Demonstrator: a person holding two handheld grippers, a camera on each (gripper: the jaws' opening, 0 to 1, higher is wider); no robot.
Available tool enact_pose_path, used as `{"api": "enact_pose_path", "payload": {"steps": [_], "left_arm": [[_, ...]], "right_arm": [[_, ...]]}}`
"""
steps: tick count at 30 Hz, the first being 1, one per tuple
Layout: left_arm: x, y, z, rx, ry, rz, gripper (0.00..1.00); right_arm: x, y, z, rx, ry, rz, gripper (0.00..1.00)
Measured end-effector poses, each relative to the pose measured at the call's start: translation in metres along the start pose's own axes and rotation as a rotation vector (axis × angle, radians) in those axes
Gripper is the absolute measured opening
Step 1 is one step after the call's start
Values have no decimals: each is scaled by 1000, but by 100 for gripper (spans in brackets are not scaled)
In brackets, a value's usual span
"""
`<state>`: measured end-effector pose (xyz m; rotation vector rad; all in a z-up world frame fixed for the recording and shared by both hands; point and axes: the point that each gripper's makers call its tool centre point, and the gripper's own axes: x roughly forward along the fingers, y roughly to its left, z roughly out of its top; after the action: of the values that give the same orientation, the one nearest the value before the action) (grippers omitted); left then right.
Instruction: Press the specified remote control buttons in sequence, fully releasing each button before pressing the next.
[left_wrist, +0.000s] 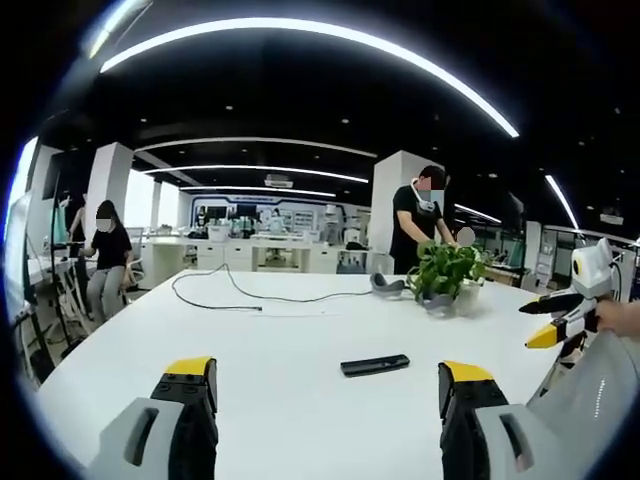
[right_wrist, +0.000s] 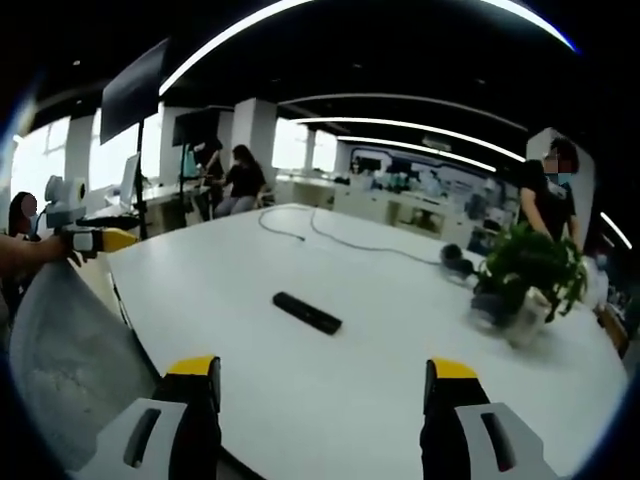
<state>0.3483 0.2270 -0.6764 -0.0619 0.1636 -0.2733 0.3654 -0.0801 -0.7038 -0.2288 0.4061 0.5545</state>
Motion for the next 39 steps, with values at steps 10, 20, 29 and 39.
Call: {"api": "enact_pose_path", "payload": {"steps": [10, 20, 29, 39], "left_arm": [[0, 4, 0, -1, -1, 11, 97], [3, 1, -9, 31, 55, -10, 96], [3, -5, -2, 18, 16, -45, 96], [2, -4, -1, 25, -1, -49, 96]], "right_arm": [[10, 8, -15, -49, 113, 25, 83], [10, 1, -15, -58, 122, -22, 83], [9, -8, -20, -45, 149, -67, 83], [8, -8, -13, -33, 112, -66, 81]]}}
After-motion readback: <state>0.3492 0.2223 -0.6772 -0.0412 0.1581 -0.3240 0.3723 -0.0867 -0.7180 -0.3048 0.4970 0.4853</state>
